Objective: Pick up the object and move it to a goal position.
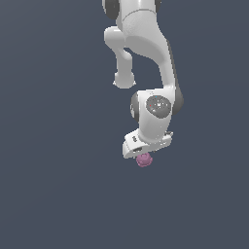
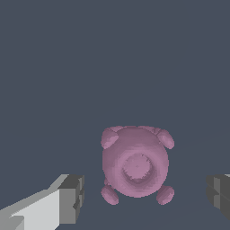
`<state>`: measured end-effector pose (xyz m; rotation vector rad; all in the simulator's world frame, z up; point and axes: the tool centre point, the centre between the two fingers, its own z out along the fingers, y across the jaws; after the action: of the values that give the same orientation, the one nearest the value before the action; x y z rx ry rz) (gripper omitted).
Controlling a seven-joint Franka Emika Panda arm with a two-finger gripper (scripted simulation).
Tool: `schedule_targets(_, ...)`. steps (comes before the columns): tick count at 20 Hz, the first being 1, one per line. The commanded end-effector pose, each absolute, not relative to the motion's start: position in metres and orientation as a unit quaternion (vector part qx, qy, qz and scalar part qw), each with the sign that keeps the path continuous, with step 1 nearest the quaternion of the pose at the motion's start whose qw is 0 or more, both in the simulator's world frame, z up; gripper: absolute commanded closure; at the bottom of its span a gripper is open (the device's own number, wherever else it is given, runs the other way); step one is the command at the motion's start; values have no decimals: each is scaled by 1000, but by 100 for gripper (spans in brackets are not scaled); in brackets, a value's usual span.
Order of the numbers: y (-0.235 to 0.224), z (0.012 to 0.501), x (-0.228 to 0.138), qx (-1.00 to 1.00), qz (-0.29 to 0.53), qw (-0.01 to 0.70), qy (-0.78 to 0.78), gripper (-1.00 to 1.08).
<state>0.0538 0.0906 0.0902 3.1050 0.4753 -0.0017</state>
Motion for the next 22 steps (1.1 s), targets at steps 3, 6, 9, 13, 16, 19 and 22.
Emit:
schedule_targets(3, 90, 81, 54, 988, 0, 0, 151, -92)
schedule_targets(6, 91, 67, 53, 988, 0, 0, 152, -92)
schedule_targets(9, 91, 51, 53, 988, 0, 0, 153, -92)
schedule_targets(13, 91, 40, 54, 988, 0, 0, 153, -92)
schedule_targets(16, 91, 40, 55, 988, 0, 0, 153, -92)
schedule_targets(19, 91, 40, 55, 988, 0, 0, 153, 108)
schedule_targets(22, 91, 40, 55, 988, 0, 0, 153, 108)
